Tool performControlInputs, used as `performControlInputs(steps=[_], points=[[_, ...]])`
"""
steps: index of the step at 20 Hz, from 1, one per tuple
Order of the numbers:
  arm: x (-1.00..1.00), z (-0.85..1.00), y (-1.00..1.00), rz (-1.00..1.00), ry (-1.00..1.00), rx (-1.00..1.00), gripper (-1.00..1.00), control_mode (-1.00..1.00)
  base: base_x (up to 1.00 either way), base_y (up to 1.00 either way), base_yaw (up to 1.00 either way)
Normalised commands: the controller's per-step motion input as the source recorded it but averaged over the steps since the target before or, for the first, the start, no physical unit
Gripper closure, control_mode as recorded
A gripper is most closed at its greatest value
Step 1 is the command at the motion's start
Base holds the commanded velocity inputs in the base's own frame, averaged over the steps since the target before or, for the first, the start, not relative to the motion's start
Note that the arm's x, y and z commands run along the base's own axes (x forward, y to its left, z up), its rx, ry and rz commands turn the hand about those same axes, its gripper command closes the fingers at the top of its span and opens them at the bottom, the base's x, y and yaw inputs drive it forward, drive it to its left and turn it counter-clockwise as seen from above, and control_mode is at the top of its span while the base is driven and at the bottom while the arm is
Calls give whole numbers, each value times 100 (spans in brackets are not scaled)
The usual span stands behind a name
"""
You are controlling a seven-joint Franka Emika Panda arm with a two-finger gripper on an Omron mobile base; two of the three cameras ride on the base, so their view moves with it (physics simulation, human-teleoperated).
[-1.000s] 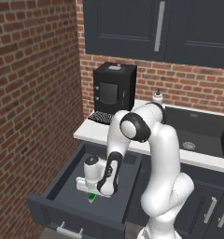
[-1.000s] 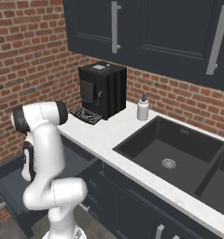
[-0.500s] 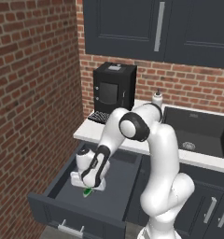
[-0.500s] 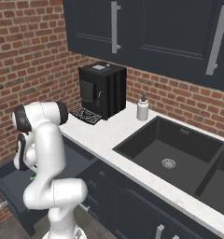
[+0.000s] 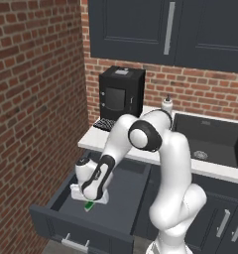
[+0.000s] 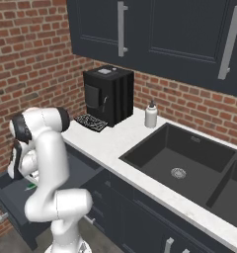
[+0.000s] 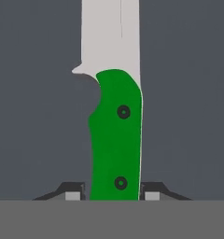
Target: Pick up the knife from the drawer and place it on the cutting board. Then place the meat from the plate to the cutting board.
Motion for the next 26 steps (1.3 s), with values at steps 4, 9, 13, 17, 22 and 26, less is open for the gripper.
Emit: performControlInputs(steps=[4,9,13,17,22,26], points=[[-80,94,0,0,-2,0,100,-100,0,0,0],[-59,100,0,0,-7,0,100,-100,0,0,0],[-44,100,-8,0,-6,0,100,-100,0,0,0],[-45,100,-23,0,-6,0,100,-100,0,0,0],[-46,100,-33,0,-7,0,100,-100,0,0,0],[-18,100,-43,0,-9,0,100,-100,0,0,0]])
